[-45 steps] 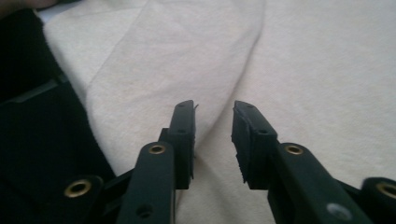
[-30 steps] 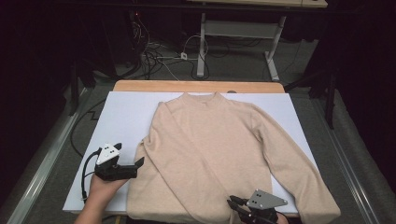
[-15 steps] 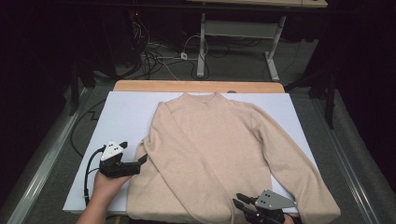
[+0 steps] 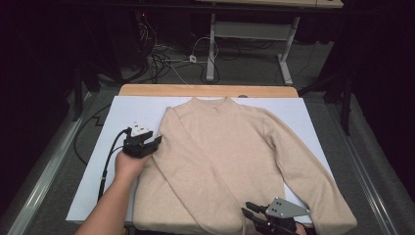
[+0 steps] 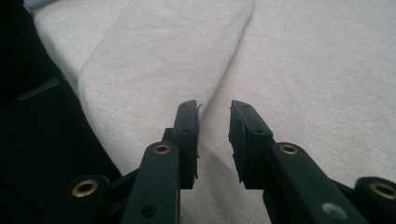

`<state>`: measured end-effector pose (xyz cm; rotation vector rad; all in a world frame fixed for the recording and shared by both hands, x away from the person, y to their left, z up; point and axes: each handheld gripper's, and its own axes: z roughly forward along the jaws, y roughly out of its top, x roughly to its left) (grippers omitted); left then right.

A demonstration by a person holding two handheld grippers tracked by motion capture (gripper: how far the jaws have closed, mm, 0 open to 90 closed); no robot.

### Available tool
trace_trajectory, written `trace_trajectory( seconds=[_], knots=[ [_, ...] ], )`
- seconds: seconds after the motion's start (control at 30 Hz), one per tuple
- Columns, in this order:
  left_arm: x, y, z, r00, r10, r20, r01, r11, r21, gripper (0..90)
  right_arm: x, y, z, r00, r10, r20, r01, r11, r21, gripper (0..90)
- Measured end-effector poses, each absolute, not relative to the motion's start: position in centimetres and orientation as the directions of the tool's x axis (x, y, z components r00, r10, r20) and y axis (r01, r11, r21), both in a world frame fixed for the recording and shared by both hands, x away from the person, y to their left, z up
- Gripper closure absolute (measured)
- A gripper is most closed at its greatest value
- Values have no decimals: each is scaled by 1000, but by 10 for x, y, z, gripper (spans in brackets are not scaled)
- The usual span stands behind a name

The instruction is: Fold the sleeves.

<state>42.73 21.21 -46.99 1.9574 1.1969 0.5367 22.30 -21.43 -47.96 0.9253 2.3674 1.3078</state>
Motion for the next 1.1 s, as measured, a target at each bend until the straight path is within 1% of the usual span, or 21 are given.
trace_trajectory(
  seconds=[0.03, 0.07, 0.13, 0.17, 0.27, 0.33, 0.47, 0.57, 0.67, 0.77, 0.8, 0.83, 0.9, 0.97, 1.0, 1.03, 1.07, 1.1],
  knots=[
    [434, 209, -471, 470, 882, -18, 569, -287, 771, 539, 223, -214, -480, -758, 649, 67, 401, 382, 833, 735],
    [439, 206, -472, 475, 880, -2, 574, -308, 758, 564, 222, -213, -481, -762, 643, 73, 403, 382, 831, 735],
    [446, 205, -473, 474, 880, 17, 577, -325, 749, 707, 221, -211, -482, -771, 632, 84, 403, 381, 832, 731],
    [448, 206, -473, 468, 884, 3, 580, -310, 753, 770, 220, -209, -483, -774, 628, 87, 404, 382, 831, 723],
    [452, 213, -477, 457, 889, -2, 595, -304, 744, 845, 217, -203, -488, -785, 615, 75, 402, 415, 816, 714],
    [453, 217, -479, 456, 890, 1, 602, -309, 737, 856, 217, -201, -491, -785, 616, 60, 402, 435, 806, 723],
    [454, 216, -480, 463, 886, 15, 584, -318, 747, 867, 216, -208, -490, -774, 630, 60, 414, 431, 802, 854],
    [454, 215, -480, 462, 887, 19, 577, -317, 753, 868, 214, -215, -487, -758, 651, 43, 411, 425, 807, 860],
    [456, 217, -480, 458, 889, -6, 586, -296, 754, 875, 214, -224, -485, -727, 686, 27, 419, 412, 809, 859],
    [455, 218, -480, 465, 885, -4, 582, -302, 755, 873, 210, -227, -485, -715, 699, 23, 422, 405, 811, 821],
    [454, 219, -479, 468, 884, -11, 582, -299, 756, 867, 208, -225, -484, -720, 694, 30, 418, 398, 817, 811],
    [454, 220, -479, 468, 883, -24, 585, -289, 758, 799, 206, -223, -483, -727, 686, 35, 411, 394, 822, 807],
    [452, 221, -476, 478, 877, -49, 578, -273, 769, 706, 202, -219, -483, -748, 661, 51, 397, 385, 833, 785],
    [451, 221, -473, 495, 866, -75, 564, -254, 786, 622, 199, -212, -486, -758, 650, 43, 396, 407, 823, 724],
    [452, 219, -472, 491, 868, -80, 559, -243, 793, 560, 199, -208, -488, -757, 653, 25, 396, 427, 813, 704],
    [453, 217, -472, 477, 877, -59, 556, -249, 793, 476, 198, -205, -490, -753, 658, 12, 399, 443, 803, 709],
    [455, 215, -473, 470, 881, -43, 563, -263, 783, 455, 198, -205, -491, -751, 660, 1, 395, 449, 801, 733],
    [457, 214, -475, 468, 882, -49, 577, -263, 773, 456, 199, -205, -491, -749, 663, 3, 399, 447, 800, 774]
  ],
)
